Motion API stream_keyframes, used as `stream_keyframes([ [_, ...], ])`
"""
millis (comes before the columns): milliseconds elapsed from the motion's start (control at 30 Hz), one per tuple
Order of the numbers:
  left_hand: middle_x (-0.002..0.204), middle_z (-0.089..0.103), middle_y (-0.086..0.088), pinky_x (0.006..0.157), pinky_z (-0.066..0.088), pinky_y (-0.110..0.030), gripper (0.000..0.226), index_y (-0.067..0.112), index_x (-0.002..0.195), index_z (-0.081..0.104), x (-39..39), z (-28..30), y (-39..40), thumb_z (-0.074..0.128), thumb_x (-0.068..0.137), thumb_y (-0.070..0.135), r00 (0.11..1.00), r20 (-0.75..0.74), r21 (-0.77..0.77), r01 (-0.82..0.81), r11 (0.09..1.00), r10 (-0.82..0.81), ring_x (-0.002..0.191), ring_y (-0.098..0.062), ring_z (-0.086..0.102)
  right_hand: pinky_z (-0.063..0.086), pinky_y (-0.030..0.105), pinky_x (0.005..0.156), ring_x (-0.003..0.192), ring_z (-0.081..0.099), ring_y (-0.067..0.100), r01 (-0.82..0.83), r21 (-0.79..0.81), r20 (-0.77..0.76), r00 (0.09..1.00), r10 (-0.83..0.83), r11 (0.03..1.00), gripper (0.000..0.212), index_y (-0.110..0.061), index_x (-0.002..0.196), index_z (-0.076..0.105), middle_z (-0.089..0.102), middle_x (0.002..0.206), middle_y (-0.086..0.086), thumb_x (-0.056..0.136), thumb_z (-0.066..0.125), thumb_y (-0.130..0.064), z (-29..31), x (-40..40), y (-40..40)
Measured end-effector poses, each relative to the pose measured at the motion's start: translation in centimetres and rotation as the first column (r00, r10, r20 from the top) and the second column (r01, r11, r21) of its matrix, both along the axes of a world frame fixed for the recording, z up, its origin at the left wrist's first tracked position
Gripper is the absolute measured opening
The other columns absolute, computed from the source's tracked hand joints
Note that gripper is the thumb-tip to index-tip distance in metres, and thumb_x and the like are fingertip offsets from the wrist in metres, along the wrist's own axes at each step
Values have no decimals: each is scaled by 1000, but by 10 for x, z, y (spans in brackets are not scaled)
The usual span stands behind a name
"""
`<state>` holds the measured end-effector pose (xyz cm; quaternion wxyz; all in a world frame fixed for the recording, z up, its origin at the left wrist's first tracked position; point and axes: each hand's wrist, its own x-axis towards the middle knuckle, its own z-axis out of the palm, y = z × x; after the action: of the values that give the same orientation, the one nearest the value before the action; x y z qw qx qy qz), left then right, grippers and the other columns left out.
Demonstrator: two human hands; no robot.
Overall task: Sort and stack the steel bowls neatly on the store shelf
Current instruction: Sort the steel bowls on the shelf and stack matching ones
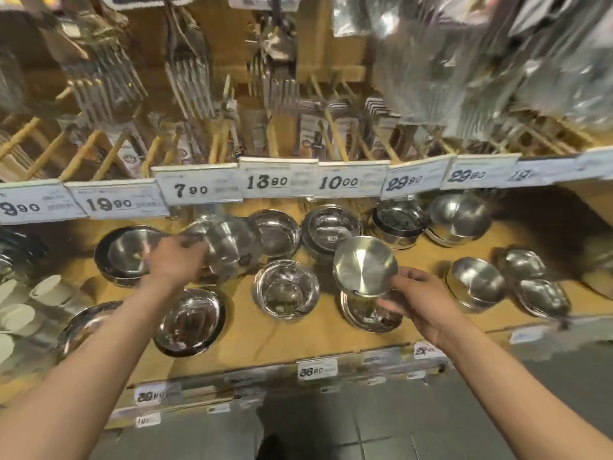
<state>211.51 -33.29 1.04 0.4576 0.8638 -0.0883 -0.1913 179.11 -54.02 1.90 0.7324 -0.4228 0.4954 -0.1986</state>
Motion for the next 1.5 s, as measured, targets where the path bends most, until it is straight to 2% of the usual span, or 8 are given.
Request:
stream_keyframes([
  [133, 69, 74, 8, 64, 59, -30, 17, 22, 93, 79, -76, 20, -42, 63, 89, 19, 983, 9, -54, 182, 982, -182, 67, -16, 70, 64, 29, 65, 91, 77, 26, 31, -46, -10, 999, -31, 998, 16, 0, 108, 70, 79, 98, 15, 93, 62, 1, 3, -69, -29],
  [400, 87, 77, -9, 77, 60, -46, 32, 18, 85, 76, -229, 29, -145, 57, 81, 42, 878, -71, -100, 465, 879, -473, 84, -34, 73, 64, 29, 69, 77, 76, 22, 201, -53, -74, 976, -205, 978, 12, 0, 97, 70, 76, 100, 19, 94, 59, 1, -8, -222, -82],
  [567, 71, 73, 8, 56, 48, -29, 19, 35, 77, 75, -286, 21, -182, 59, 88, 35, 839, -65, -127, 530, 839, -540, 59, -5, 68, 64, 27, 64, 84, 76, 23, 241, -28, -63, 968, -242, 970, 25, 9, 118, 64, 74, 110, 23, 95, 59, 0, -18, -268, -100],
  [700, 76, 76, 16, 45, 47, -11, 25, 48, 77, 76, -293, 22, -203, 66, 94, 33, 837, -60, -176, 528, 831, -544, 59, 1, 68, 64, 30, 66, 90, 75, 26, 228, -35, -89, 969, -230, 973, 23, 9, 115, 65, 73, 111, 25, 96, 61, -3, -19, -266, -122],
  [800, 75, 77, 14, 50, 53, -19, 39, 57, 80, 74, -280, 24, -228, 61, 93, 23, 821, -52, -151, 556, 817, -569, 60, -5, 70, 64, 32, 71, 106, 71, 34, 213, -38, -128, 968, -216, 976, 17, 4, 112, 65, 66, 125, 28, 96, 62, -4, -12, -249, -149],
  [1133, 80, 78, 9, 79, 63, -48, 29, 34, 97, 79, -253, 15, -299, 69, 89, 9, 791, -216, -270, 515, 813, -573, 86, -28, 76, 61, 22, 53, 66, 75, 18, 2, -80, -226, 974, -20, 997, 7, -1, 96, 71, 77, 75, 9, 95, 64, 1, 1, -192, -215],
  [1233, 89, 79, 6, 79, 63, -44, 33, 18, 122, 72, -254, 11, -304, 70, 90, 9, 797, -251, -258, 492, 831, -550, 88, -28, 75, 62, 25, 57, 66, 73, 13, -67, -85, -226, 973, 46, 994, 9, 1, 95, 71, 72, 76, 9, 93, 63, 4, -12, -182, -220],
  [1500, 93, 67, -2, 66, 62, -27, 37, 14, 127, 65, -284, 10, -313, 69, 91, 7, 868, -238, -205, 393, 896, -435, 62, -8, 72, 65, 33, 66, 92, 71, 21, -158, -121, -235, 964, 126, 980, 11, -7, 93, 69, 70, 96, 10, 92, 66, 3, -39, -177, -234],
])
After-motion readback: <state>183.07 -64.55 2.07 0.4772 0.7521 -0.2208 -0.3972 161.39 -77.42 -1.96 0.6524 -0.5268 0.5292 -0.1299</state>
